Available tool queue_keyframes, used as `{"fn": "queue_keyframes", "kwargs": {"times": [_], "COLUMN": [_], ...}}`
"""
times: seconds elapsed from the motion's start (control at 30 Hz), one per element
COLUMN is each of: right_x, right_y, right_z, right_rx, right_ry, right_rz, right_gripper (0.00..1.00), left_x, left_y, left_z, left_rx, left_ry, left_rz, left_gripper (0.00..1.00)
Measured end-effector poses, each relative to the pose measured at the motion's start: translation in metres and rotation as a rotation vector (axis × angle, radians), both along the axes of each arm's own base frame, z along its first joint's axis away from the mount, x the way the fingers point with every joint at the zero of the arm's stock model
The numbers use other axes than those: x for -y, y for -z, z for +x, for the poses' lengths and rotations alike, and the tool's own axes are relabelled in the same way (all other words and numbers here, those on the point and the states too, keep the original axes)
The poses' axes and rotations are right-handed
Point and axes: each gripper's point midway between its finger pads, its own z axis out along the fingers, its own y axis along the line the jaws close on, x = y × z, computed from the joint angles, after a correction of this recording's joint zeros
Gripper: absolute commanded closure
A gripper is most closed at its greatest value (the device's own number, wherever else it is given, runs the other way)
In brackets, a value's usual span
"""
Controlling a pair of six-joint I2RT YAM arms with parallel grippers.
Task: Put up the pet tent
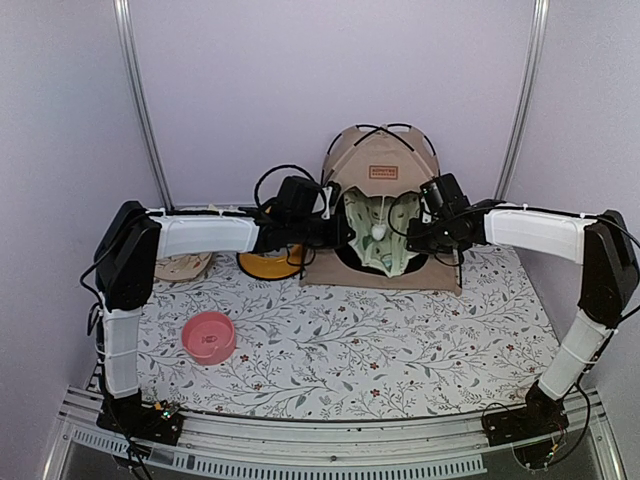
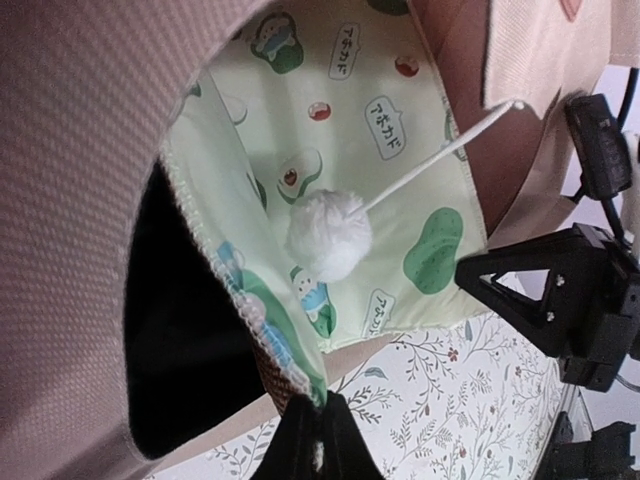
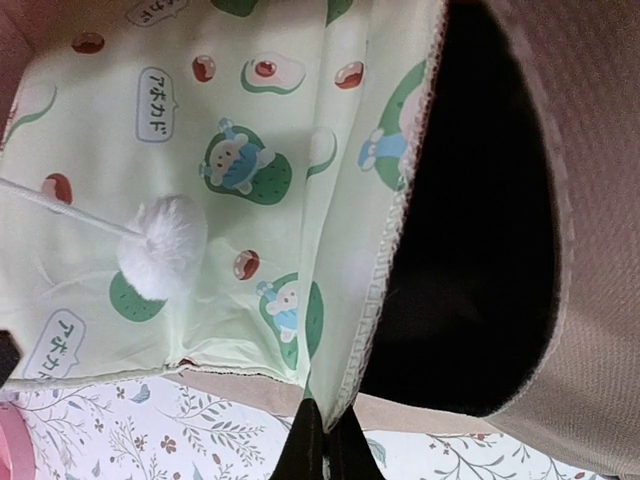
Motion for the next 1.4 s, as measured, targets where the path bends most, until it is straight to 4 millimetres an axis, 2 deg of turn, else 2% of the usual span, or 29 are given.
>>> {"fn": "queue_keyframes", "kwargs": {"times": [0.23, 0.4, 0.5, 0.73, 1.07, 1.13, 1.2, 1.4], "right_x": [-0.012, -0.014, -0.014, -0.009, -0.01, -0.006, -0.002, 0.011], "right_y": [-0.021, -0.023, -0.016, 0.022, 0.045, 0.05, 0.053, 0.054], "right_z": [-0.002, 0.001, 0.005, 0.018, 0.024, 0.021, 0.019, 0.009], "right_rx": [0.051, 0.065, 0.06, 0.007, -0.027, -0.043, -0.049, -0.074], "right_ry": [-0.045, -0.048, -0.043, -0.021, -0.009, 0.003, 0.014, 0.043], "right_rz": [0.084, 0.099, 0.095, 0.069, 0.056, 0.049, 0.041, 0.005], "right_gripper": [0.99, 1.0, 1.0, 1.0, 1.0, 0.94, 0.84, 0.51], "left_x": [-0.001, 0.004, 0.002, 0.001, 0.009, 0.009, 0.008, 0.001], "left_y": [-0.001, 0.0, 0.011, 0.026, 0.046, 0.049, 0.052, 0.052], "left_z": [0.004, 0.012, 0.014, 0.019, 0.031, 0.032, 0.032, 0.024], "left_rx": [-0.005, 0.003, 0.0, -0.005, -0.012, -0.012, -0.016, -0.022], "left_ry": [-0.013, -0.018, -0.027, -0.033, -0.025, -0.023, -0.021, -0.015], "left_rz": [0.014, 0.022, 0.046, 0.092, 0.136, 0.143, 0.152, 0.162], "left_gripper": [0.94, 0.95, 0.95, 0.94, 0.83, 0.78, 0.72, 0.44]}}
